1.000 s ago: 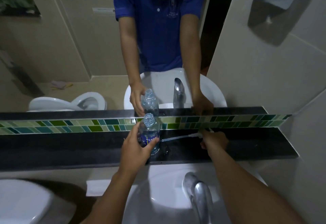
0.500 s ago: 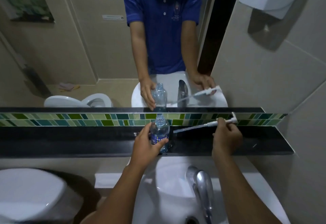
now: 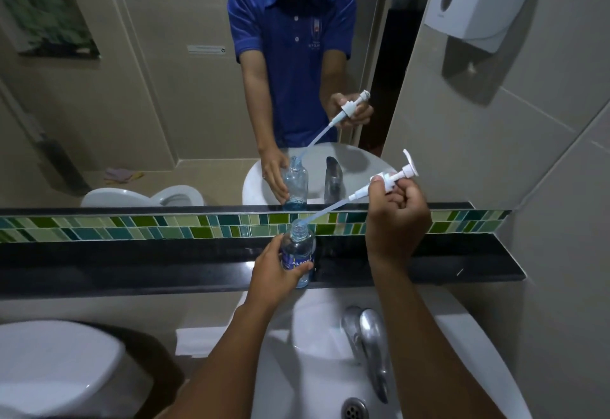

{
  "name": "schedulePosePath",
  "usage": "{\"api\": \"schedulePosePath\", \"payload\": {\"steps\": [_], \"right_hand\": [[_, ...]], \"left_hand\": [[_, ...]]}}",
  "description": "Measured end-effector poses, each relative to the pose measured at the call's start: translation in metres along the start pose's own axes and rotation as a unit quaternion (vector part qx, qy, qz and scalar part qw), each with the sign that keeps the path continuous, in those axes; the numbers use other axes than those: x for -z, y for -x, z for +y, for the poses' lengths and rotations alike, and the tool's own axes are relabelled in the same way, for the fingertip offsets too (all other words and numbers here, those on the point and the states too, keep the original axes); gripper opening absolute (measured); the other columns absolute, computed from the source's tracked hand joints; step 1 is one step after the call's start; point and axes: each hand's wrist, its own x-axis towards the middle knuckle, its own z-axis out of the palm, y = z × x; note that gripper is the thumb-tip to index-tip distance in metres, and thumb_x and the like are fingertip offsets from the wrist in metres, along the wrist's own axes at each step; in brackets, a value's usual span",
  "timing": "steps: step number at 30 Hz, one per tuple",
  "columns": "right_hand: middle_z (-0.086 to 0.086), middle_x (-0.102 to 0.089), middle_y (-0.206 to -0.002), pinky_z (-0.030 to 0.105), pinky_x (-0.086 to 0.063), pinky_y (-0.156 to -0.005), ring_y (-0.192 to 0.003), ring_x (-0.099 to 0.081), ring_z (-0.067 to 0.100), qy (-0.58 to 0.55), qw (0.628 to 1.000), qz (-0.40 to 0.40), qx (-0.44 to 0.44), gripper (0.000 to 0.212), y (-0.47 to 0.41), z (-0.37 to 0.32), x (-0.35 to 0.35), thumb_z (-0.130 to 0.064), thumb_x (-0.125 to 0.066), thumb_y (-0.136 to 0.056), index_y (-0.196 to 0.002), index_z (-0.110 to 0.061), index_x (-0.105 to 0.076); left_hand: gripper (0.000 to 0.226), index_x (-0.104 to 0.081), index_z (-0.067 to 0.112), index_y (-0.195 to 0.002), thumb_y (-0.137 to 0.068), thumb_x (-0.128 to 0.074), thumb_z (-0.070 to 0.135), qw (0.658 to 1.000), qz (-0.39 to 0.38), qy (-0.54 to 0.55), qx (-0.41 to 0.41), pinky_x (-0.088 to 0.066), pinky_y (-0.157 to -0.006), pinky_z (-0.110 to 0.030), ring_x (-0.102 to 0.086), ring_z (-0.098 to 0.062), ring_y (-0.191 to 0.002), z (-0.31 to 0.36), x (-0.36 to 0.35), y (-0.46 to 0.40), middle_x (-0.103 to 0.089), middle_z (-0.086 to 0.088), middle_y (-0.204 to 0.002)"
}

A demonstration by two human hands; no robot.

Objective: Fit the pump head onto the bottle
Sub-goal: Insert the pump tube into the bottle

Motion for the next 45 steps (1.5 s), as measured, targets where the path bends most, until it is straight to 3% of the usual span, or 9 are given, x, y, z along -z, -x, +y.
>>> {"api": "schedulePosePath", "payload": {"steps": [3,8,12,17,25,31,34,40,45], "right_hand": [[0.011,-0.069,-0.078,0.010,-0.048,-0.052,-0.057,-0.060,0.000,0.024,0.997,-0.038,0.056,0.017,0.000,-0.004,-0.002,-0.019,-0.073,-0.085,-0.083,-0.003,-0.068],[0.004,-0.064,-0.084,0.030,-0.054,-0.065,-0.073,-0.062,0.021,0.085,0.948,-0.290,0.102,0.024,0.011,0.002,-0.023,-0.024,-0.076,-0.082,-0.097,-0.006,-0.071],[0.009,-0.072,-0.094,0.045,-0.057,-0.078,-0.085,-0.066,0.025,0.121,0.912,-0.385,0.075,0.029,0.034,0.029,-0.033,-0.019,-0.082,-0.075,-0.101,-0.006,-0.074],[0.014,-0.068,-0.120,0.044,-0.057,-0.094,-0.107,-0.066,0.031,0.099,0.916,-0.388,0.025,0.047,0.048,0.043,-0.031,-0.014,-0.067,-0.089,-0.135,-0.014,-0.064],[0.002,-0.061,-0.119,0.041,-0.052,-0.099,-0.117,-0.057,0.023,0.086,0.915,-0.394,-0.005,0.064,0.050,0.050,-0.037,-0.021,-0.077,-0.076,-0.137,-0.027,-0.057],[-0.009,-0.063,-0.121,0.034,-0.049,-0.098,-0.116,-0.054,0.021,0.069,0.928,-0.366,-0.003,0.066,0.055,0.053,-0.040,-0.031,-0.080,-0.070,-0.132,-0.024,-0.059],[0.008,-0.063,-0.126,0.020,-0.053,-0.095,-0.111,-0.064,0.017,0.048,0.927,-0.371,-0.017,0.050,0.055,0.056,-0.042,-0.018,-0.077,-0.081,-0.129,-0.026,-0.065],[-0.010,-0.061,-0.088,0.039,-0.053,-0.079,-0.095,-0.061,0.028,0.077,0.949,-0.304,0.018,0.039,0.054,0.052,-0.053,-0.027,-0.092,-0.067,-0.096,-0.011,-0.071],[0.010,-0.066,-0.112,0.010,-0.047,-0.078,-0.098,-0.065,0.018,0.071,0.931,-0.359,-0.015,0.033,0.052,0.065,-0.046,-0.025,-0.078,-0.079,-0.110,-0.017,-0.073]], "left_hand": [[0.067,-0.056,0.028,-0.126,-0.068,-0.088,0.035,1.000,0.002,-0.003,-0.001,-0.055,-0.095,-0.046,-0.063,-0.014,-0.111,0.001,-0.001,0.001,-0.069,0.004,-0.123],[0.065,-0.056,0.032,-0.122,-0.065,-0.088,0.038,1.000,0.004,-0.009,-0.008,-0.056,-0.093,-0.044,-0.065,-0.013,-0.107,0.000,0.000,0.000,-0.070,0.008,-0.118],[0.065,-0.054,0.033,-0.123,-0.067,-0.087,0.036,1.000,-0.003,-0.010,-0.018,-0.057,-0.092,-0.043,-0.065,-0.012,-0.104,0.001,0.001,0.000,-0.065,0.013,-0.113],[0.067,-0.055,0.028,-0.128,-0.070,-0.086,0.033,1.000,-0.001,-0.007,-0.022,-0.054,-0.092,-0.030,-0.062,-0.008,-0.104,-0.002,0.000,-0.001,-0.067,0.006,-0.122],[0.066,-0.056,0.031,-0.127,-0.069,-0.086,0.034,1.000,0.001,-0.012,-0.025,-0.054,-0.093,-0.033,-0.064,-0.012,-0.108,-0.004,0.000,-0.002,-0.067,0.008,-0.121],[0.068,-0.054,0.033,-0.128,-0.069,-0.086,0.037,1.000,-0.001,-0.016,-0.026,-0.055,-0.094,-0.035,-0.064,-0.011,-0.110,-0.007,-0.001,-0.004,-0.067,0.009,-0.123],[0.064,-0.056,0.032,-0.124,-0.068,-0.087,0.034,1.000,0.002,-0.013,-0.027,-0.055,-0.092,-0.032,-0.064,-0.010,-0.105,-0.007,-0.002,-0.005,-0.067,0.012,-0.116],[0.061,-0.058,0.031,-0.121,-0.068,-0.087,0.034,1.000,-0.003,-0.009,-0.024,-0.053,-0.088,-0.027,-0.065,-0.009,-0.103,-0.010,-0.002,-0.007,-0.068,0.013,-0.112],[0.065,-0.057,0.031,-0.126,-0.068,-0.086,0.036,0.999,0.001,-0.009,-0.033,-0.054,-0.090,-0.029,-0.063,-0.008,-0.103,-0.010,-0.002,-0.006,-0.067,0.012,-0.116]]}}
